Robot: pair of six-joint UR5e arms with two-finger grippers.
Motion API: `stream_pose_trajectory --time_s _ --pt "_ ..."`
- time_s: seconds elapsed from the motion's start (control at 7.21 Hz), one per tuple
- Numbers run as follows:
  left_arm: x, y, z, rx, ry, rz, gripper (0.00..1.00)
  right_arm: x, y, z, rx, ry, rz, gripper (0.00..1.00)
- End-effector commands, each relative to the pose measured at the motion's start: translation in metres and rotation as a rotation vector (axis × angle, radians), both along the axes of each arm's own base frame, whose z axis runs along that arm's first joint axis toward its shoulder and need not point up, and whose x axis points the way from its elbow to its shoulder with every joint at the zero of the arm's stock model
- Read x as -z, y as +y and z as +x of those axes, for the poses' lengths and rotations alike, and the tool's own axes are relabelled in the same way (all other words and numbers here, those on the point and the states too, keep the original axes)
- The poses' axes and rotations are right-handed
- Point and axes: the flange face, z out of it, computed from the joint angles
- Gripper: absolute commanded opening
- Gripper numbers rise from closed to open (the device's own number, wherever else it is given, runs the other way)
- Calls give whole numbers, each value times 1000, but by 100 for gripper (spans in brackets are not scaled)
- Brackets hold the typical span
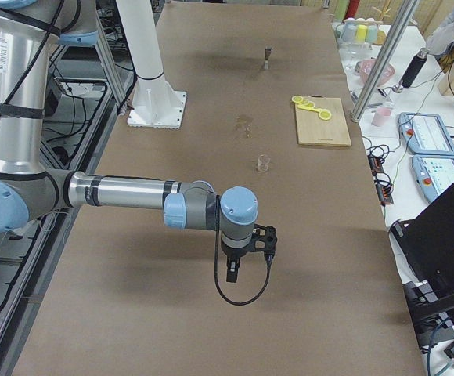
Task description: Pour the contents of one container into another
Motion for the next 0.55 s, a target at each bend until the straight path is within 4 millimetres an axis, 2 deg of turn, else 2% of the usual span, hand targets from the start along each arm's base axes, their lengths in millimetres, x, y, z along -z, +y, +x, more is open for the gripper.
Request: stream_pose_trajectory --time_s 0.0,0.42 --pt "0 0 -1 2 0 0 99 3 -2 0 2 1 7 100" --pt "2 -1 0 20 0 -17 99 4 -5 0 2 3 10 100"
